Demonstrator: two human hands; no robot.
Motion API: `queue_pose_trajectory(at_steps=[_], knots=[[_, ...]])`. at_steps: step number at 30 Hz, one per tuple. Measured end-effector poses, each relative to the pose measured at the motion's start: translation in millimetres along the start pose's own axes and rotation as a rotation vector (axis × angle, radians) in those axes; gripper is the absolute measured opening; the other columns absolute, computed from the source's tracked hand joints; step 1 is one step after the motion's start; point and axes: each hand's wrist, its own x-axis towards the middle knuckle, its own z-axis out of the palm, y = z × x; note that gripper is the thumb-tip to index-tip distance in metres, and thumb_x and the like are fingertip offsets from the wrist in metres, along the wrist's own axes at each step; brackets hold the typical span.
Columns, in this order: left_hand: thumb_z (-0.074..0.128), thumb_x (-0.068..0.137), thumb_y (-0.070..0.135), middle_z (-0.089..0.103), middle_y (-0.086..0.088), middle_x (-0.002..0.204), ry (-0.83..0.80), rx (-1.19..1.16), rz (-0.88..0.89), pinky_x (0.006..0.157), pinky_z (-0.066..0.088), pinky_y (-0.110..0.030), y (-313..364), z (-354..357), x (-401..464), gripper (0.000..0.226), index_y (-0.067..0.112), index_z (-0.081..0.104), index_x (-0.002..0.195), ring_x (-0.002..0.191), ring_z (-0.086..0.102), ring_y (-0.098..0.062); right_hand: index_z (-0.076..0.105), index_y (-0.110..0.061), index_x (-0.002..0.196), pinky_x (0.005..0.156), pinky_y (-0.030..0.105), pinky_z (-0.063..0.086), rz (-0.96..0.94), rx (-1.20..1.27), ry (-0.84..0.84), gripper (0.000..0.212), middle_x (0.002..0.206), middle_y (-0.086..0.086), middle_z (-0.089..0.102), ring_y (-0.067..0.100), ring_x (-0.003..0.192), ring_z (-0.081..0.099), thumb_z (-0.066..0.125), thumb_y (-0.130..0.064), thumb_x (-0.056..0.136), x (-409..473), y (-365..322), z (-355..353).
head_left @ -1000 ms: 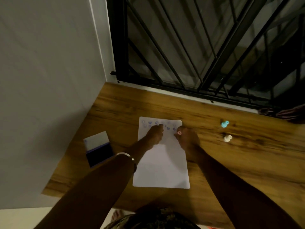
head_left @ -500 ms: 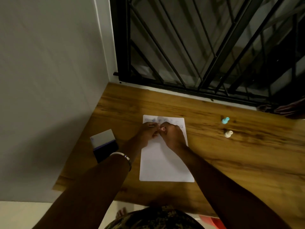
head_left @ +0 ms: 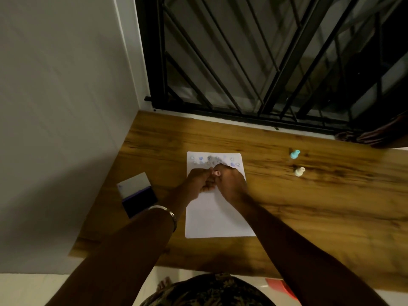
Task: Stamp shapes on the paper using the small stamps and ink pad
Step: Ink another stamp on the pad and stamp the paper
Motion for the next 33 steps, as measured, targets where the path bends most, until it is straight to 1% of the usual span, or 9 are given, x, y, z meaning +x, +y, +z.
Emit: queue_pose_trajectory(at_steps=[8,13,15,18,20,24,26,31,33], knots=[[0.063,0.090,0.021,0.069,-0.011,0.099,-0.027,0.106,-0.031,0.060,0.057,-0.029,3,26,-1,0.027,0.008,0.060,0.113,0.080,0.068,-0.021,0.063,-0.008,0.108,0.068,0.031,0.049,-0.041,-0.118,-0.022,0.021,0.102,0.012,0.072,0.030,0.088,0.068,0.046,-0.015,0.098,-2,18,-6],[0.056,0.095,0.024,0.067,-0.007,0.086,-0.009,0.149,-0.017,0.059,0.057,-0.030,4,49,0,0.021,0.010,0.059,0.109,0.077,0.067,-0.021,0.061,-0.013,0.112,0.075,0.035,0.056,-0.009,-0.112,-0.071,0.025,0.109,0.010,0.070,0.029,0.093,0.068,0.043,-0.022,0.099,0,38,-15],[0.055,0.096,0.026,0.066,-0.008,0.087,-0.005,0.142,0.001,0.059,0.057,-0.031,6,61,0,0.021,0.011,0.056,0.110,0.085,0.069,-0.025,0.060,-0.013,0.114,0.076,0.035,0.056,0.006,-0.117,-0.086,0.026,0.111,0.010,0.070,0.028,0.094,0.067,0.041,-0.024,0.100,2,48,-23],[0.055,0.095,0.023,0.066,-0.011,0.094,-0.031,0.095,0.003,0.071,0.057,-0.035,12,80,2,0.021,0.010,0.052,0.112,0.082,0.066,-0.022,0.059,-0.014,0.117,0.077,0.036,0.057,0.035,-0.130,-0.092,0.029,0.111,0.009,0.068,0.027,0.095,0.066,0.040,-0.028,0.101,7,64,-36],[0.056,0.095,0.020,0.067,-0.015,0.105,-0.067,0.109,0.005,0.080,0.056,-0.037,16,93,4,0.023,0.008,0.054,0.114,0.089,0.065,-0.023,0.063,-0.017,0.111,0.068,0.031,0.052,0.077,-0.149,-0.093,0.026,0.102,0.005,0.069,0.022,0.085,0.065,0.043,-0.029,0.100,11,77,-43],[0.061,0.092,0.022,0.068,-0.013,0.101,-0.073,0.163,-0.004,0.088,0.054,-0.037,21,119,12,0.014,0.008,0.060,0.092,0.086,0.065,-0.022,0.067,-0.023,0.096,0.064,0.028,0.046,0.124,-0.197,-0.084,0.015,0.090,0.002,0.070,0.019,0.078,0.063,0.052,-0.024,0.094,21,108,-63],[0.060,0.093,0.025,0.069,-0.009,0.097,-0.066,0.200,0.007,0.082,0.055,-0.034,20,131,20,0.017,0.009,0.063,0.090,0.079,0.065,-0.018,0.068,-0.024,0.098,0.070,0.030,0.047,0.145,-0.185,-0.072,0.017,0.096,0.005,0.070,0.025,0.086,0.065,0.052,-0.027,0.093,27,125,-75],[0.054,0.097,0.025,0.067,0.002,0.079,-0.057,0.218,0.052,0.036,0.042,-0.011,18,157,29,0.013,0.014,0.060,0.100,0.059,0.057,-0.006,0.067,-0.016,0.103,0.072,0.031,0.044,0.240,-0.179,-0.072,0.023,0.106,0.011,0.068,0.030,0.095,0.064,0.055,-0.033,0.092,46,172,-95],[0.055,0.096,0.024,0.066,0.002,0.077,-0.068,0.224,0.066,0.033,0.039,-0.009,18,166,33,0.016,0.012,0.059,0.105,0.057,0.055,-0.006,0.066,-0.014,0.106,0.071,0.032,0.046,0.279,-0.217,-0.091,0.023,0.106,0.011,0.068,0.028,0.094,0.064,0.057,-0.031,0.093,52,189,-103]])
